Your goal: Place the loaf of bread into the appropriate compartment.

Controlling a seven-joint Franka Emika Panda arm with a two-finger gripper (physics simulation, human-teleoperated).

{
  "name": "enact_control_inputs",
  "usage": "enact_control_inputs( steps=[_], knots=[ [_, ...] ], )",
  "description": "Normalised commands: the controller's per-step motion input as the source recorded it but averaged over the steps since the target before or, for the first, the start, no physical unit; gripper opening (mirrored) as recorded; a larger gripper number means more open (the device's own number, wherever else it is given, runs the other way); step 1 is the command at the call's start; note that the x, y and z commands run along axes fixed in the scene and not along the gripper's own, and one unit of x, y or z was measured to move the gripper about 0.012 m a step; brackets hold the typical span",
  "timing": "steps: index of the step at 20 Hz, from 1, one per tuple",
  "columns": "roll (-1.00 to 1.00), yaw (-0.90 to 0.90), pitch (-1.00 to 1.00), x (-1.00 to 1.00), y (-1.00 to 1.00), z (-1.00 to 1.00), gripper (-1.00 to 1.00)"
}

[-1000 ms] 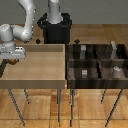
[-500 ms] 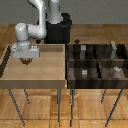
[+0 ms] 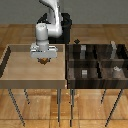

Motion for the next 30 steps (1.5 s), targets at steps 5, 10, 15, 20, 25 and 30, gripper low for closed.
enact_control_inputs(
  steps=[5, 10, 15, 20, 25, 30],
  knots=[
    [0.00, 0.00, 0.00, 0.00, 1.00, 0.00, -1.00],
    [0.00, 0.00, 0.00, 0.00, 1.00, 0.00, -1.00],
    [0.00, 0.00, 0.00, 0.00, 1.00, 0.00, -1.00],
    [0.00, 0.00, 0.00, 0.00, 1.00, 0.00, -1.00],
    [0.00, 0.00, 0.00, 0.25, 0.60, 0.00, -1.00],
    [0.00, 0.00, 0.00, 1.00, 0.00, 0.00, -1.00]
  ],
)
